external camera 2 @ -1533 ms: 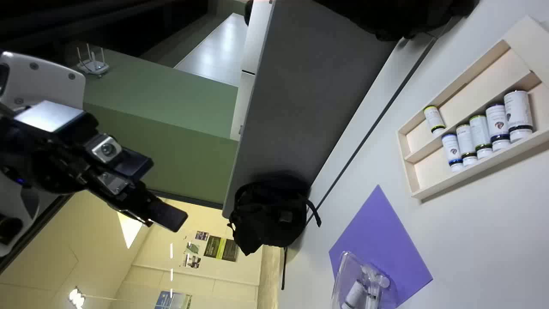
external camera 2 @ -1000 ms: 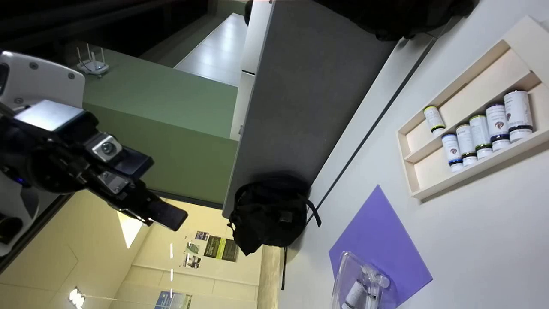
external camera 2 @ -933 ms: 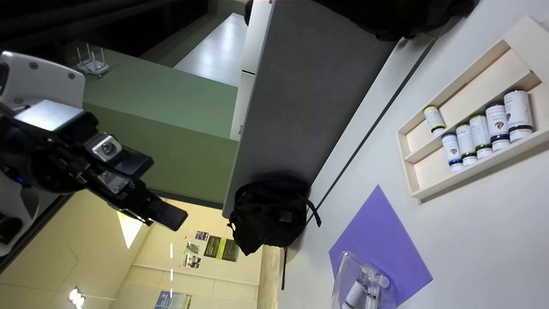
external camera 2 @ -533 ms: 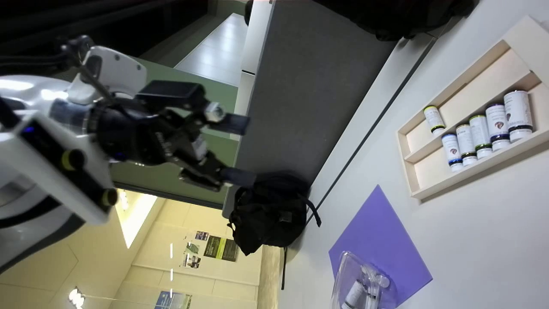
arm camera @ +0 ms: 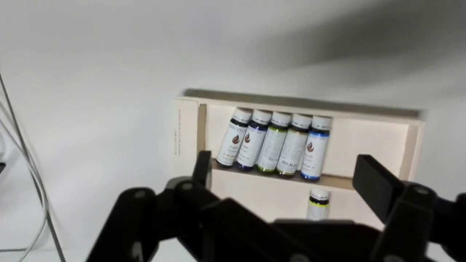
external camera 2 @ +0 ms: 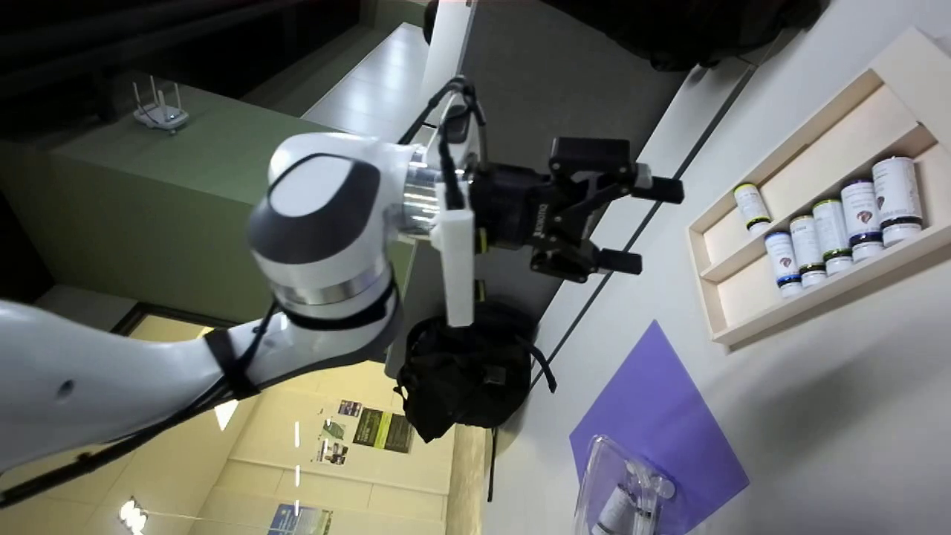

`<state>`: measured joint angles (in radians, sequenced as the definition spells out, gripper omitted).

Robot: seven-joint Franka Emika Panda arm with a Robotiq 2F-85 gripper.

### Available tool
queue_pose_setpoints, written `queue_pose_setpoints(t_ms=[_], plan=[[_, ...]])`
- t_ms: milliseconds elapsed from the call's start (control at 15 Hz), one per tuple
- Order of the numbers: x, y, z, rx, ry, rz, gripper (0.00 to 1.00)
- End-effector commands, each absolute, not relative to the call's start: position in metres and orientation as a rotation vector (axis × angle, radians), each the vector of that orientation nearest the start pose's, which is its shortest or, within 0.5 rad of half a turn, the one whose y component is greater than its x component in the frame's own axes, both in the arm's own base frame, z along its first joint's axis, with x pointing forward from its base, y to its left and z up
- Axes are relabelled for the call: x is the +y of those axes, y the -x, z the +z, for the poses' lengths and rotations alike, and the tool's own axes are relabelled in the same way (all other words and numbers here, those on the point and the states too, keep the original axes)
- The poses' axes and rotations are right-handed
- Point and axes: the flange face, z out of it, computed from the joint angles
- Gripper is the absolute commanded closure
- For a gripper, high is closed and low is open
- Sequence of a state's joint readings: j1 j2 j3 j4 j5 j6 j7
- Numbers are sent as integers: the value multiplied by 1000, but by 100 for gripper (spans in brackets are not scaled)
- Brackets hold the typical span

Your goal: Remove the bottle from the top part of the tray and put it on the table

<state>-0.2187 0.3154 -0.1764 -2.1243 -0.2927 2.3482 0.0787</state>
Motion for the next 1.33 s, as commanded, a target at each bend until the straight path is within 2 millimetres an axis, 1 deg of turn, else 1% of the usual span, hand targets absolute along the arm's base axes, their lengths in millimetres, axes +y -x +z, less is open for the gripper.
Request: queue_pose_setpoints(t_ms=[0,133,200,267,333,400,600,800,1000,1067,1133,1267], plan=[[-243,-585,232,648,3327,156,0],[-251,-612,229,736,3297,132,0],[-254,-624,232,772,3278,119,0],[-255,-633,236,801,3263,156,0],[-250,-608,226,692,3283,136,0],[-252,-615,227,692,3283,136,0],[-251,-612,220,685,3283,147,0],[-251,-611,220,685,3283,148,0],[-249,-635,210,611,3282,-68,0],[-246,-641,202,582,3265,-123,0],[-244,-645,193,551,3245,-152,0],[-236,-648,171,485,3172,-95,0]])
